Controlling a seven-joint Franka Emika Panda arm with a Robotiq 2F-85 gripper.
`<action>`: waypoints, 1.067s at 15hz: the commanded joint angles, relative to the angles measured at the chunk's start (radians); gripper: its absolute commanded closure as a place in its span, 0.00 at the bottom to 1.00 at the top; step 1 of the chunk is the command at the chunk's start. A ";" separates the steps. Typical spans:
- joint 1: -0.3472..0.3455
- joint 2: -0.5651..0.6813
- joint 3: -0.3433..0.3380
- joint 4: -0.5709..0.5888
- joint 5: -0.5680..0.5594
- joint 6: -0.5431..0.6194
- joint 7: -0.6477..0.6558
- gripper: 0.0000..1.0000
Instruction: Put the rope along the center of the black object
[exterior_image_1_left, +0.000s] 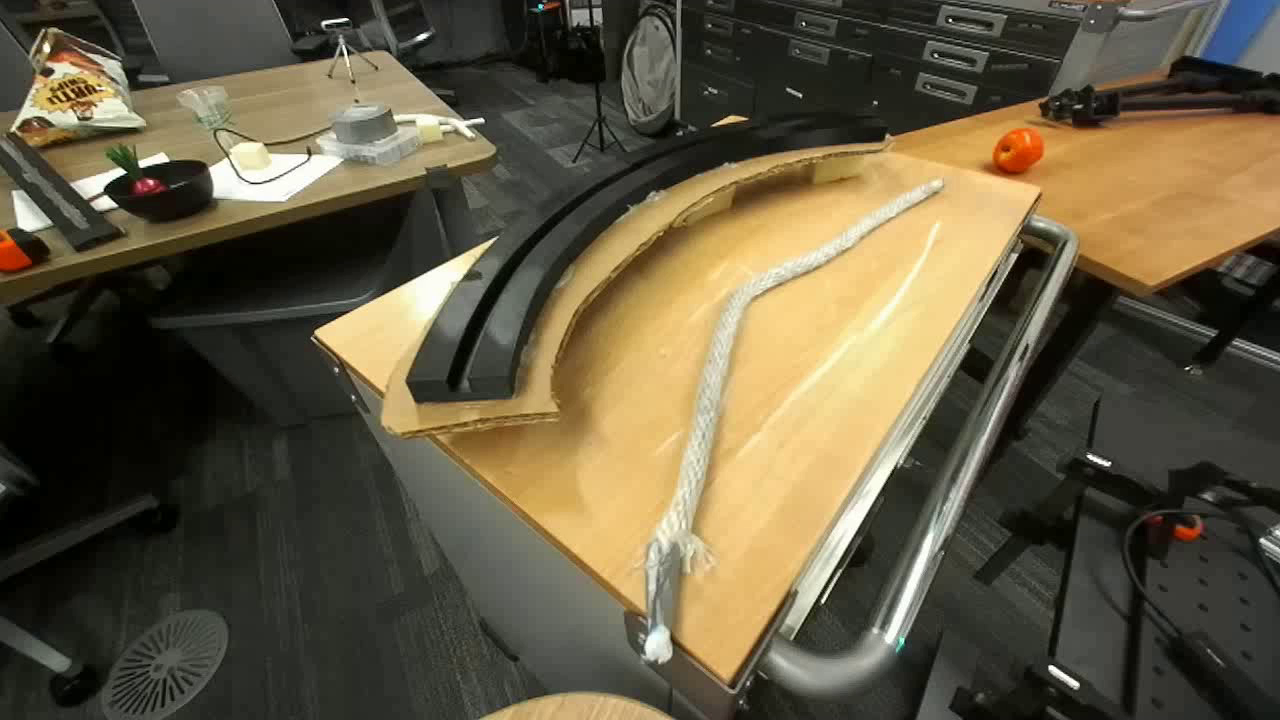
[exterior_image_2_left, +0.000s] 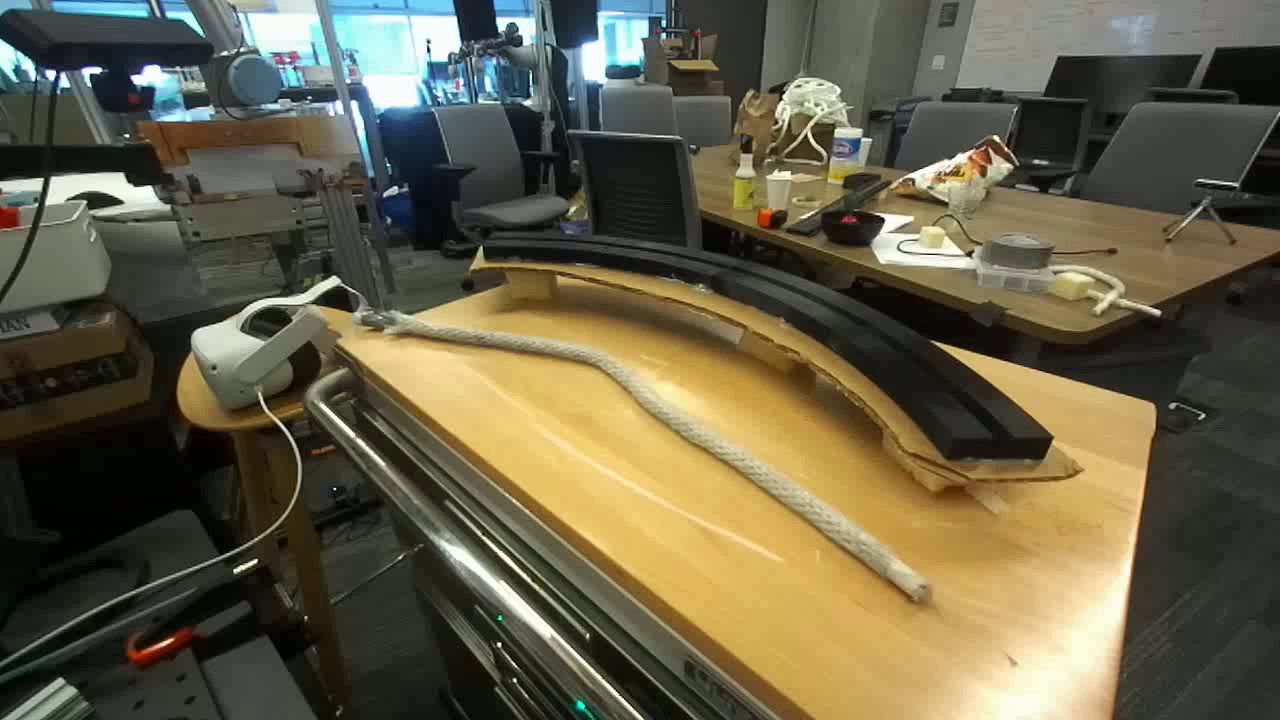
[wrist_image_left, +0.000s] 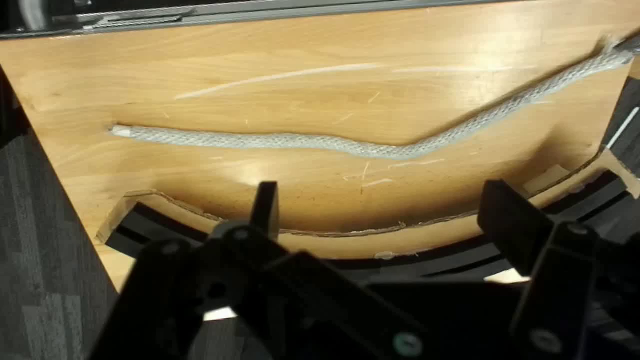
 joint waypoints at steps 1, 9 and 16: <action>-0.007 0.001 0.006 0.007 0.004 -0.001 -0.003 0.00; 0.125 0.045 0.083 0.085 -0.016 -0.036 -0.202 0.00; 0.098 -0.034 0.140 -0.021 -0.187 -0.148 -0.169 0.00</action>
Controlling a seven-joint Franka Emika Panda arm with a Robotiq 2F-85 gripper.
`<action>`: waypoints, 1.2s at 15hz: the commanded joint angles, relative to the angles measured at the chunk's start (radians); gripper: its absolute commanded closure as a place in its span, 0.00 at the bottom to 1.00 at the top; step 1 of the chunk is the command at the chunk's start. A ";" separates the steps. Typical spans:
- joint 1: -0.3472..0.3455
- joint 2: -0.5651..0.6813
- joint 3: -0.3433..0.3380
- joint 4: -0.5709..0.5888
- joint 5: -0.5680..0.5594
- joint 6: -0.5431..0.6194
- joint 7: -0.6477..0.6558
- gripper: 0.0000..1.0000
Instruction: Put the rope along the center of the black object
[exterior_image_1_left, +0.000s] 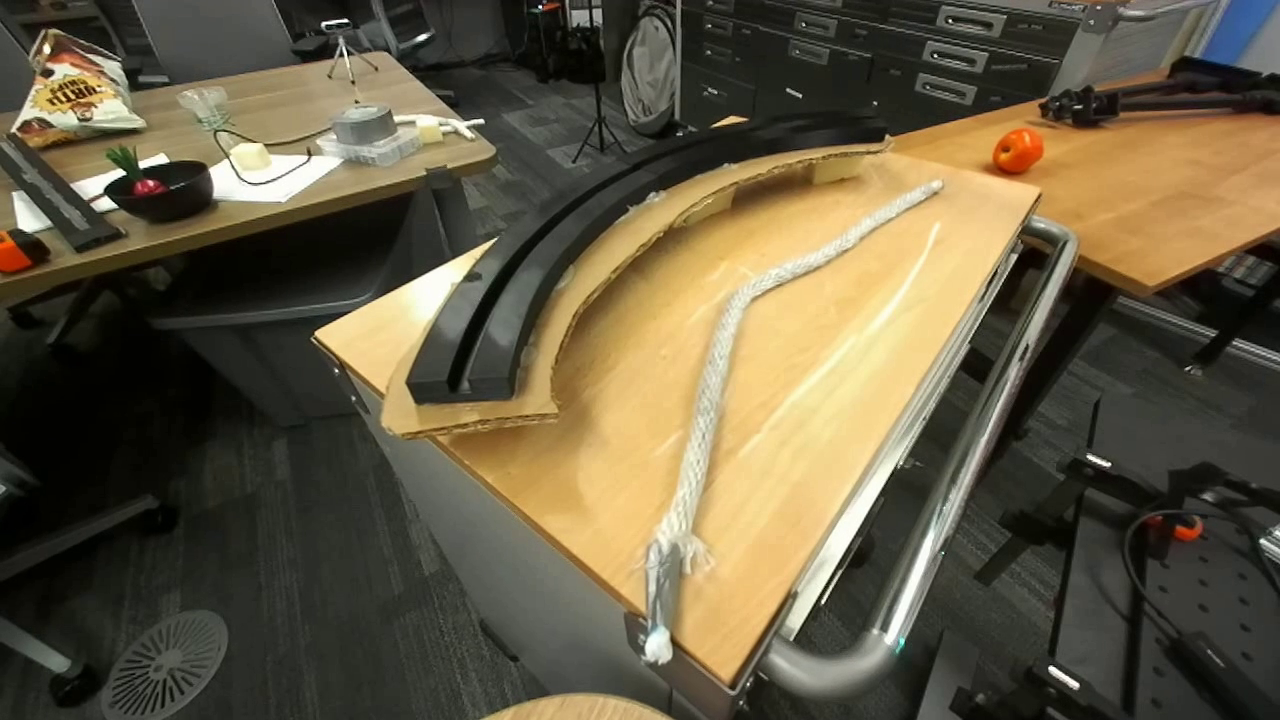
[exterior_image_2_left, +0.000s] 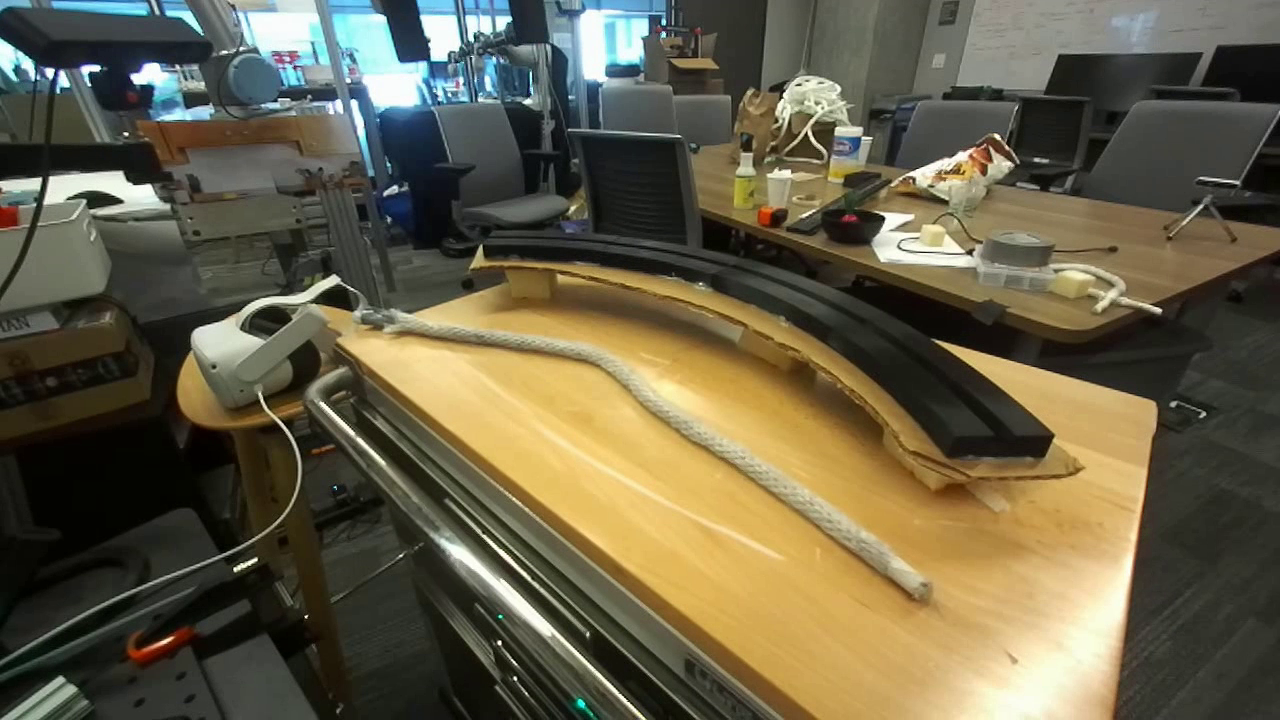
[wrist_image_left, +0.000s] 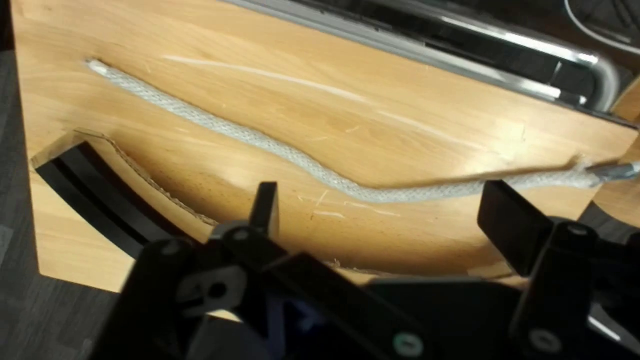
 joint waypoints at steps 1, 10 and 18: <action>0.021 -0.059 0.063 -0.028 -0.101 -0.142 -0.032 0.00; 0.182 -0.072 0.130 0.008 -0.137 -0.267 -0.139 0.00; 0.224 -0.055 0.217 0.019 -0.322 -0.192 -0.146 0.00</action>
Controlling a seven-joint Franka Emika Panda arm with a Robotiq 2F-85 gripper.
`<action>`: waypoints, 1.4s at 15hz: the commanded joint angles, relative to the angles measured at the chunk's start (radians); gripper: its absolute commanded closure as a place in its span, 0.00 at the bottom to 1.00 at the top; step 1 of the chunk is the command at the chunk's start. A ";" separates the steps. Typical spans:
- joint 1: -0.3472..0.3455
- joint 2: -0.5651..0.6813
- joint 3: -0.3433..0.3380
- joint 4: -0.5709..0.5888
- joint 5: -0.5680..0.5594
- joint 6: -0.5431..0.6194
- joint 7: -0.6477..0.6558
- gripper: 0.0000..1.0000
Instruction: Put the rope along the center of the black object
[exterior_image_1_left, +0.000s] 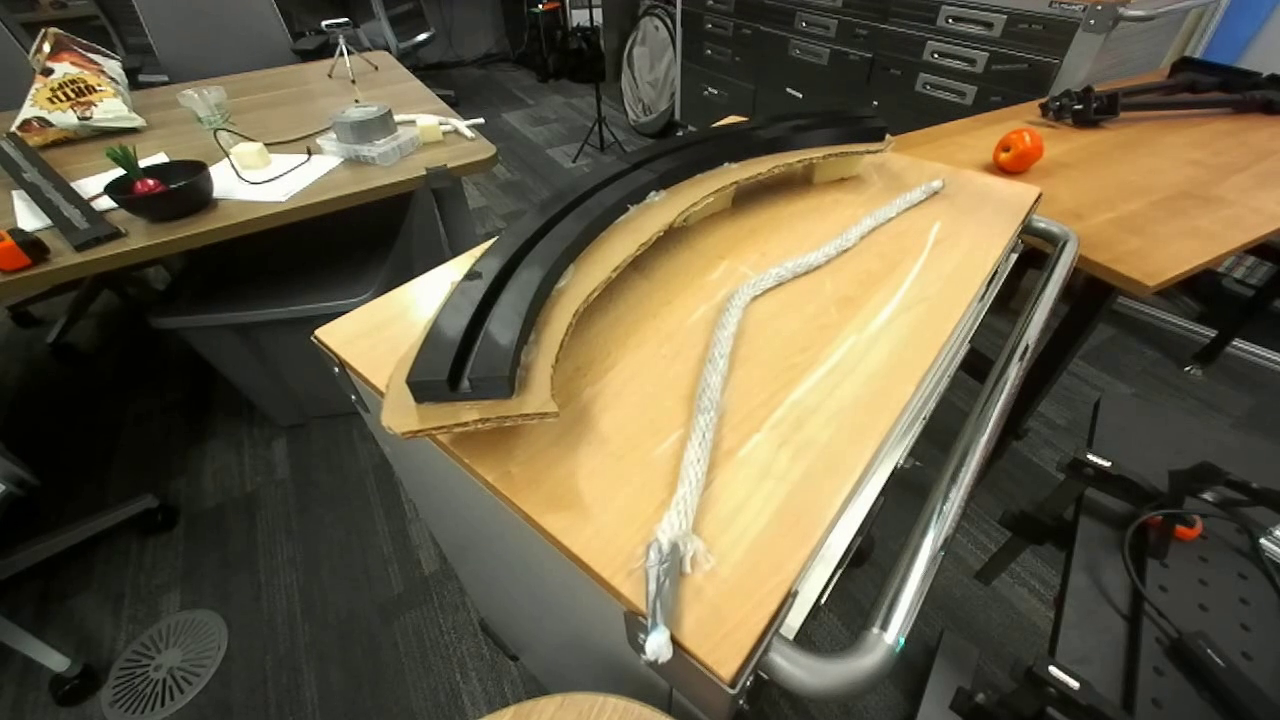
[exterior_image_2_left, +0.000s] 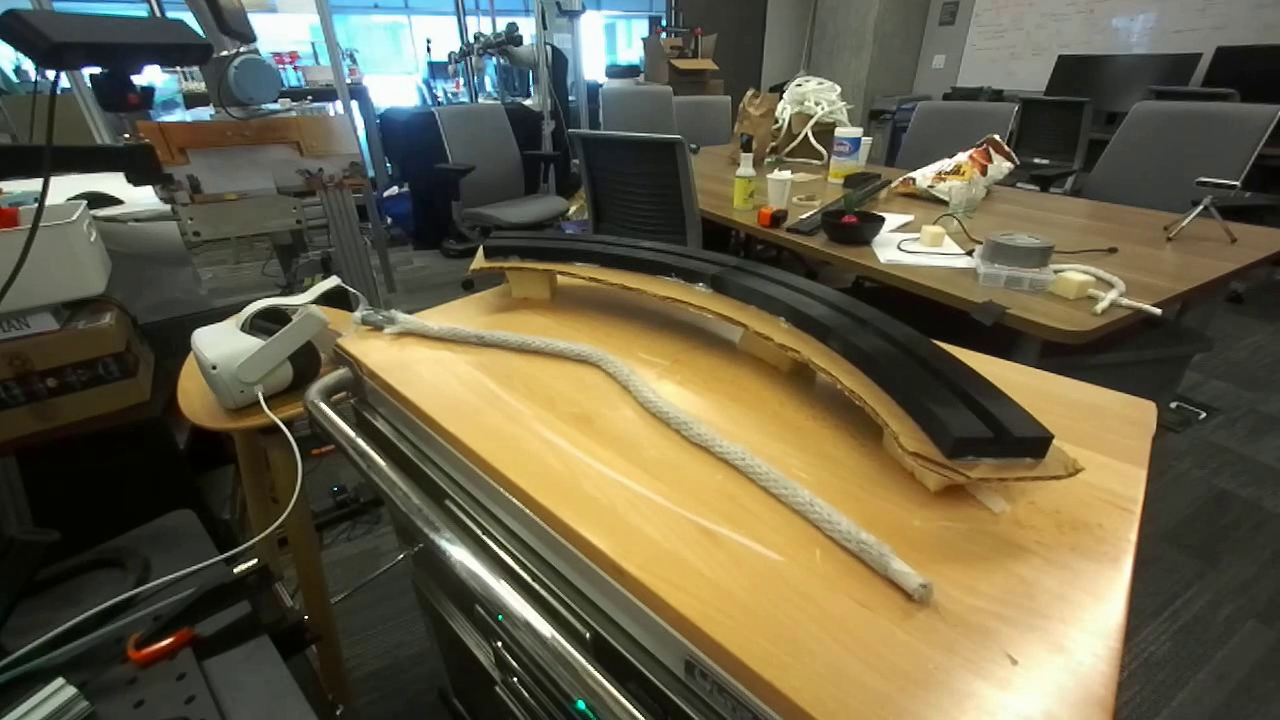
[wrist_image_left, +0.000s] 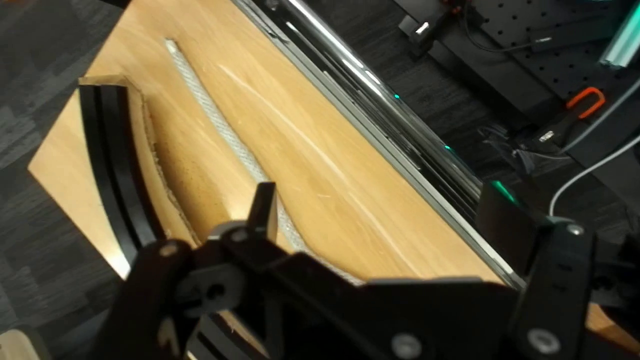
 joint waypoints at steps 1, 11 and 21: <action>0.044 0.032 0.055 0.035 -0.103 0.070 -0.004 0.00; 0.041 0.219 -0.051 0.059 -0.054 0.526 -0.197 0.00; 0.085 0.384 -0.109 0.090 0.170 0.716 -0.574 0.00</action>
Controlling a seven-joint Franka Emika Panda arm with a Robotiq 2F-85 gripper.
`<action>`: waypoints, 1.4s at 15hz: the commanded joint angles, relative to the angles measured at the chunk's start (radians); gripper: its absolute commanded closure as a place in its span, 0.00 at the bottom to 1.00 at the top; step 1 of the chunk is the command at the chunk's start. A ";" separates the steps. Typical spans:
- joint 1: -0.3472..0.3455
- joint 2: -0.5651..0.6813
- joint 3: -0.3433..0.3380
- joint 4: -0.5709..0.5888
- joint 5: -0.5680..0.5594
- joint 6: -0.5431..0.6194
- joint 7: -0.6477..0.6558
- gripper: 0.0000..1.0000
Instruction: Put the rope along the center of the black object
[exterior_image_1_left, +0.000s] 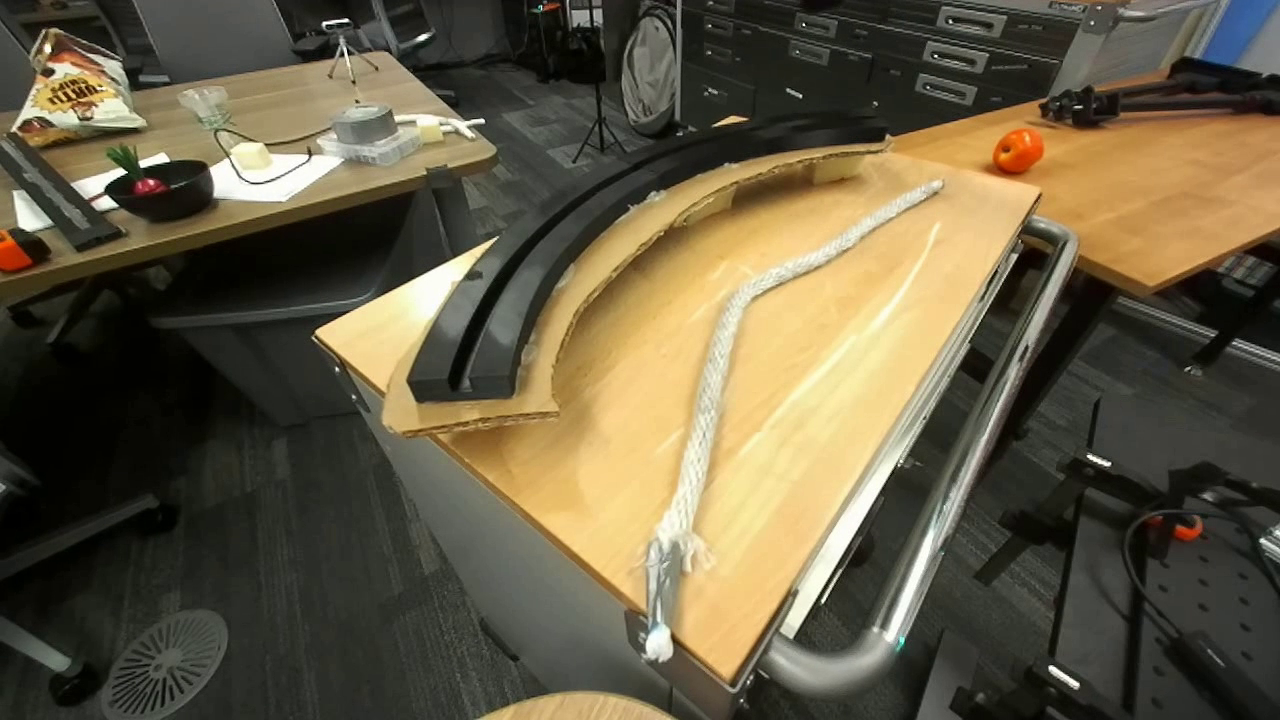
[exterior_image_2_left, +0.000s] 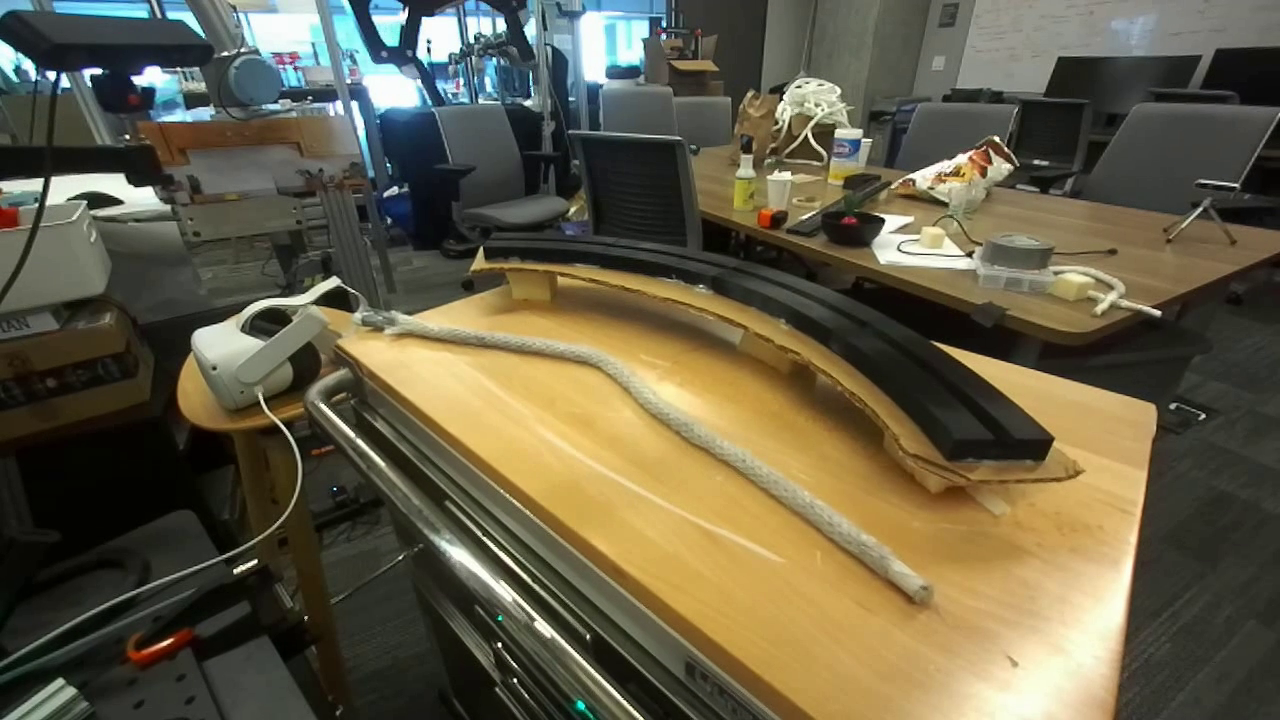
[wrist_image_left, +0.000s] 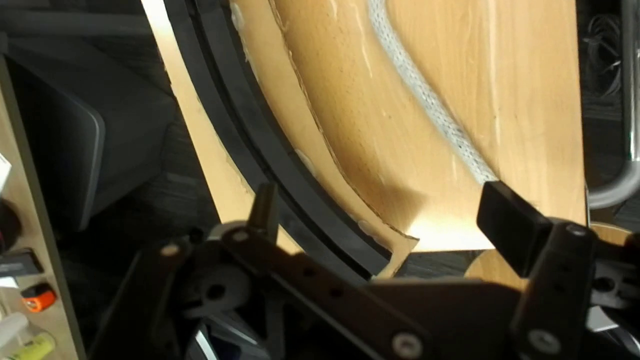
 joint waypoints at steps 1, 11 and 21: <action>0.016 0.127 -0.032 0.041 0.164 0.128 -0.211 0.00; -0.079 0.361 0.043 0.073 0.410 0.048 -0.417 0.00; -0.087 0.462 0.121 0.024 0.482 0.117 -0.408 0.00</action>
